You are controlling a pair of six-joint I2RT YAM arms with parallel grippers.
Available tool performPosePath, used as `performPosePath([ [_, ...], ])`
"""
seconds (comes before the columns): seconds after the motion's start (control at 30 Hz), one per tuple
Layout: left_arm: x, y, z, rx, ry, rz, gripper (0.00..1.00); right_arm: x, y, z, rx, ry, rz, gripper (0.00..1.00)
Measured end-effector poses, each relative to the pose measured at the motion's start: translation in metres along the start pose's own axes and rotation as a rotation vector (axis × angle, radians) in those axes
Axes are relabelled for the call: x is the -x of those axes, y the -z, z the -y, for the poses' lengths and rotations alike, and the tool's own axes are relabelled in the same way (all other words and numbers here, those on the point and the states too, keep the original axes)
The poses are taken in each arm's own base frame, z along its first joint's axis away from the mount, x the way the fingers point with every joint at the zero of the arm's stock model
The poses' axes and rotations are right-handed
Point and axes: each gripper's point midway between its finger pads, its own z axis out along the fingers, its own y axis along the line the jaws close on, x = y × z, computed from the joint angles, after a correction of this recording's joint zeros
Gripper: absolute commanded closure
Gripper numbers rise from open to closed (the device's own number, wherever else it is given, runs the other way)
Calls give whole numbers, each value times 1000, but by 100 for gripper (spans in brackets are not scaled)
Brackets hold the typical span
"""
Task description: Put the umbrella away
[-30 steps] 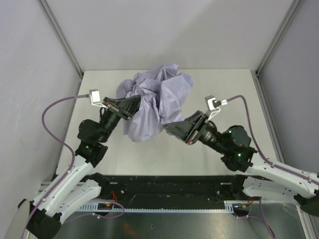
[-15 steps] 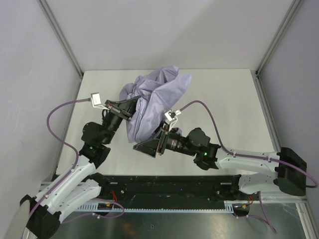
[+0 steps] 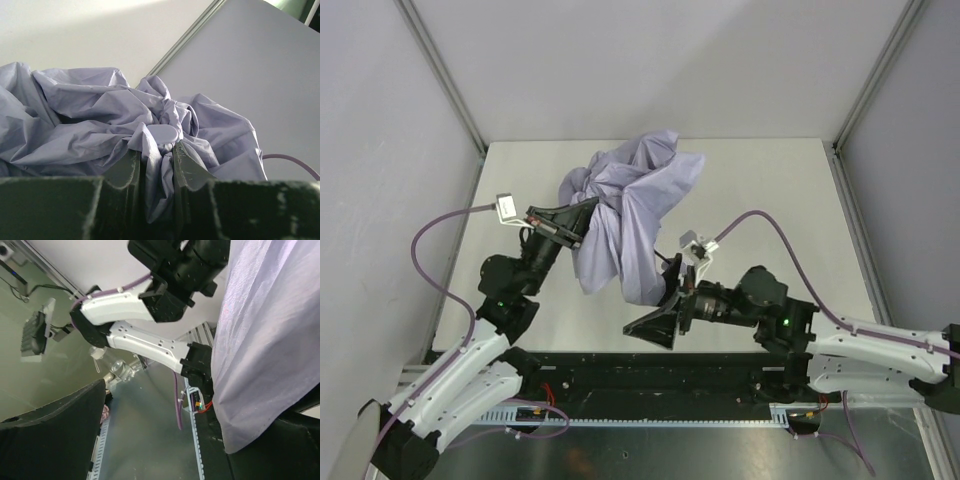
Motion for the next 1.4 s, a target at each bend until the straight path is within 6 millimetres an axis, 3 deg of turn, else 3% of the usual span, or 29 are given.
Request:
performPosePath([
  [0.13,0,2,1,-10,6,5,100,24,11,-10,69,-88,113,1],
  [0.3,5,1,8,-38,19,29,100,49,-11,-33,278,-215,246,1],
  [0.37,5,-1,9,-47,24,29,100,46,-28,-28,327,-304,258,1],
  [0.5,1,-2,8,-54,34,22,100,30,-49,4,276,-388,246,1],
  [0.6,-2,2,4,-50,49,19,100,45,-36,5,231,-298,334,1],
  [0.77,-5,11,1,-50,61,19,100,109,27,-50,240,-89,563,1],
  [0.87,-4,12,4,-57,78,23,100,133,54,-54,201,-52,671,1],
  [1.0,-4,12,4,-56,95,22,100,118,48,-27,79,-59,629,1],
  [1.13,-5,10,2,-51,102,17,100,81,37,12,-97,-70,484,1],
  [1.4,-6,10,1,-48,114,12,100,41,54,32,-196,-4,279,1],
])
